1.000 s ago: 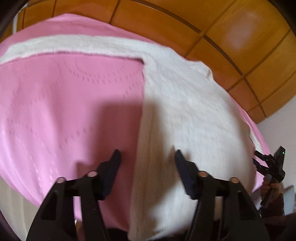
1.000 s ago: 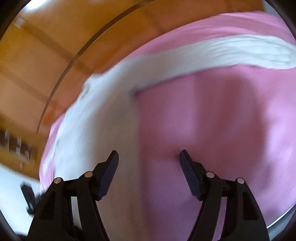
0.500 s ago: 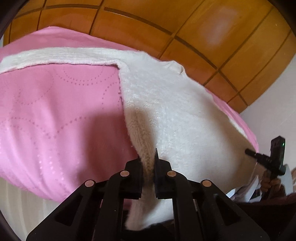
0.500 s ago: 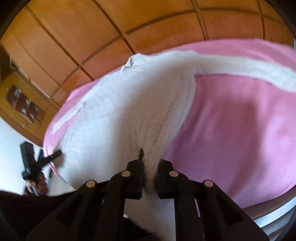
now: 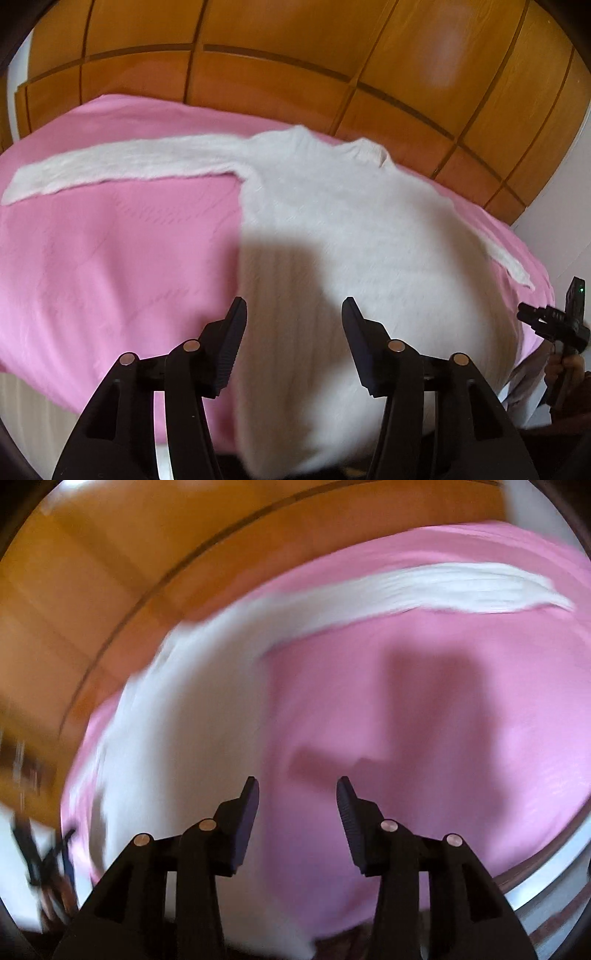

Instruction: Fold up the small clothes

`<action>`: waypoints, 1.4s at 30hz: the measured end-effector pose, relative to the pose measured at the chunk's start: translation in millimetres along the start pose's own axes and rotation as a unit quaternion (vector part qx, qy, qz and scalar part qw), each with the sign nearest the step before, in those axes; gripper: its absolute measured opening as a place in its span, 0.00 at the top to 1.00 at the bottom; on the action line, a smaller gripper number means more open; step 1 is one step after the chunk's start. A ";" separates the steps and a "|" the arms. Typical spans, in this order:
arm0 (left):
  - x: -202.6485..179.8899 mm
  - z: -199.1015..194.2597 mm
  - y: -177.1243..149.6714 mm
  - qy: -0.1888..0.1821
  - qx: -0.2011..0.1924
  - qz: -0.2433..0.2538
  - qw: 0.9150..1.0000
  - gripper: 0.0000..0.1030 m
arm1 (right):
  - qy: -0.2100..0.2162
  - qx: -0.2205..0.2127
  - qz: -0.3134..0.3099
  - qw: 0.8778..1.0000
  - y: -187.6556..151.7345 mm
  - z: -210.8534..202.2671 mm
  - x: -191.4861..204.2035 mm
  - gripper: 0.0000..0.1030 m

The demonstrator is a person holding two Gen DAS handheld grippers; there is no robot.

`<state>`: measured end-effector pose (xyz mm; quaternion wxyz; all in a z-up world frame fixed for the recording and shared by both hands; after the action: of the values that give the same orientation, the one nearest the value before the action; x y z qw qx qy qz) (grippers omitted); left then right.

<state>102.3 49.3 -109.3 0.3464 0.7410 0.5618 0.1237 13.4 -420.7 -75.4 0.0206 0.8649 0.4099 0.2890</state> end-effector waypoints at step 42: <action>-27.9 72.6 40.6 -0.039 0.028 -0.024 0.999 0.36 | 0.076 -0.023 -0.125 0.989 101.0 117.2 231.2 0.95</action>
<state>164.8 -8.7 -130.0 0.3500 0.7411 0.5686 0.0708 259.3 -297.3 -33.7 0.0450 0.7817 0.5083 0.3586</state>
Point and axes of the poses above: each gripper's, at about its wrist camera, not at the fingertips, and z roughly the way its jaws point, x to its left, y to its top, the point moved 10 cm from there along z, roughly the way its jaws point, and after that the axes turned 9 degrees about z, right-handed, at the moved point
